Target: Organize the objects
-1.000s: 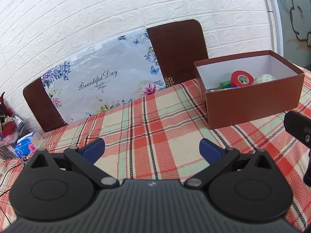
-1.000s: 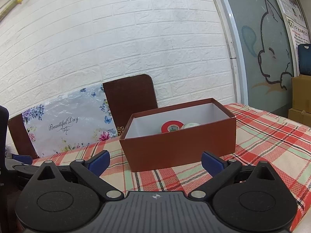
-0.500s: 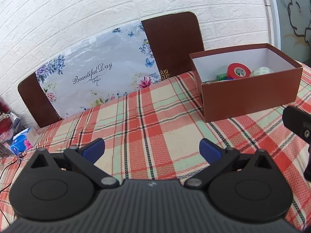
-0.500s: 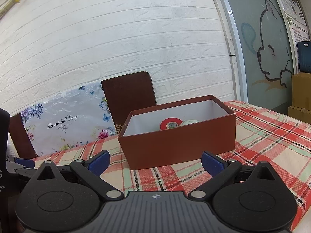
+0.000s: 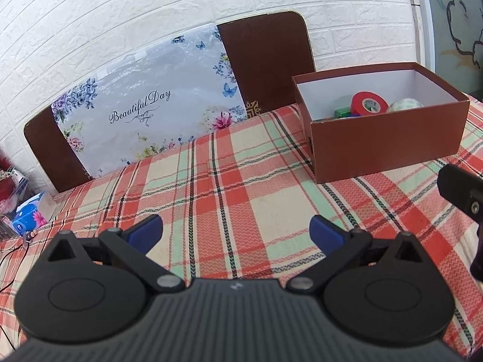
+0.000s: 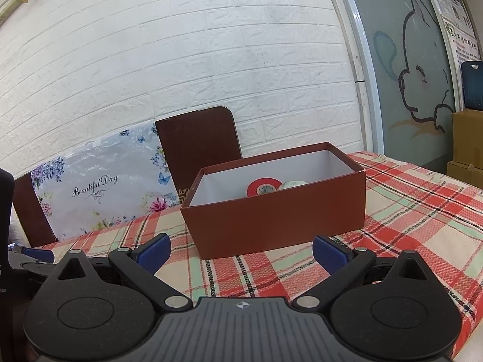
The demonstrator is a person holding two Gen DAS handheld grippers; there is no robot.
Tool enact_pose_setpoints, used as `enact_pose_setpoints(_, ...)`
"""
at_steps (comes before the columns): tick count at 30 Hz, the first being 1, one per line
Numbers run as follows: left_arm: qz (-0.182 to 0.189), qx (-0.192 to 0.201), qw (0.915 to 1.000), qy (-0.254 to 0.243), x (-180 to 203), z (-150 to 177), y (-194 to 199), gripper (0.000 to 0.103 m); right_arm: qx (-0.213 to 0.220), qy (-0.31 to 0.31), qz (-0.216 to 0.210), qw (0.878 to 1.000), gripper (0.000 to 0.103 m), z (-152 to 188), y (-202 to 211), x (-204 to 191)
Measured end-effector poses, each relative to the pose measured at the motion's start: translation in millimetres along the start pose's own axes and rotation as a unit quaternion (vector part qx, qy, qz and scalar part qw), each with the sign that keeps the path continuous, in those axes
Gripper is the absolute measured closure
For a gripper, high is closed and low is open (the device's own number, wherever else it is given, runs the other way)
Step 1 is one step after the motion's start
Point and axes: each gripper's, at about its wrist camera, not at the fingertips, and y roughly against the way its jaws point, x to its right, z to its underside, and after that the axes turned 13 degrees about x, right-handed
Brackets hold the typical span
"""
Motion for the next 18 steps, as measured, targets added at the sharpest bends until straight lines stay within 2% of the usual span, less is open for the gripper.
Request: enact_pose_setpoints(18, 0.013, 0.001, 0.9999, 0.007, 1.2, 1.3, -0.1, 0.0, -0.003, 0.003, 0.0, 1.0, 0.003, 3.1, -1.2, -0.8)
